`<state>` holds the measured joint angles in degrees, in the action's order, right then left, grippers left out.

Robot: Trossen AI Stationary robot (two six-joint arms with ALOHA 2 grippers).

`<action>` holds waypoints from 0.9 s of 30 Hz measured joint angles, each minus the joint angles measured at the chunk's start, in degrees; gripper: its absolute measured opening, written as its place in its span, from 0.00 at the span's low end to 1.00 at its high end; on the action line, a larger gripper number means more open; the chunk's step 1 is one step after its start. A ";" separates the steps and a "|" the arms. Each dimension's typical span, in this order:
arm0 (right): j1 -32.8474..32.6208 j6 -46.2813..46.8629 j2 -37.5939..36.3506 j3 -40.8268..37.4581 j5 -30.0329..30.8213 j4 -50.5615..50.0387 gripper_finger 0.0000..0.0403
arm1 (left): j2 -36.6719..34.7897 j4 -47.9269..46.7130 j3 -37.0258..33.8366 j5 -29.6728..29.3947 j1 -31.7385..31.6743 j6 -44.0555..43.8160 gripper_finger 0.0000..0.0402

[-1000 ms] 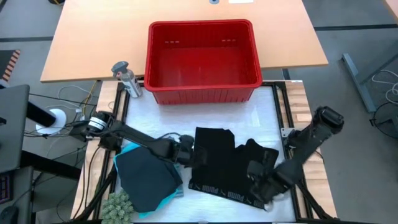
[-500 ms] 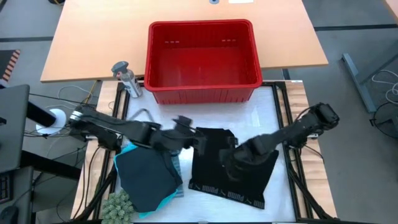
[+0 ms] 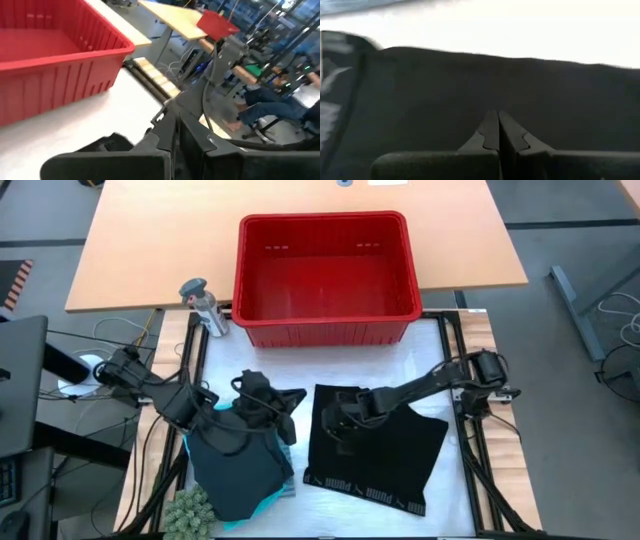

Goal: Fold Laundry from Bin
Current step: Fold the black boxer from the red organizer bin

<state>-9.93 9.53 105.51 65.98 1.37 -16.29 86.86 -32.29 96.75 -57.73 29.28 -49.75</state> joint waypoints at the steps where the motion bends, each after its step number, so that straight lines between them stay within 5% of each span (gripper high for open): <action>1: 0.77 -0.82 0.73 0.59 -0.02 0.27 0.04 | 0.03 -1.09 0.00 0.02 0.08 -0.73 0.02; 14: 12.35 -1.31 6.84 2.38 -0.92 -2.53 0.04 | 0.14 -6.69 -1.44 0.46 0.39 -6.83 0.00; 27: 29.84 18.98 -0.21 1.73 8.25 -19.21 0.04 | 0.14 -13.90 -1.44 0.57 0.39 -5.63 0.00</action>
<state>19.91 28.51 105.30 67.70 9.62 -35.50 87.00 -46.19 95.31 -57.16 29.67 -55.38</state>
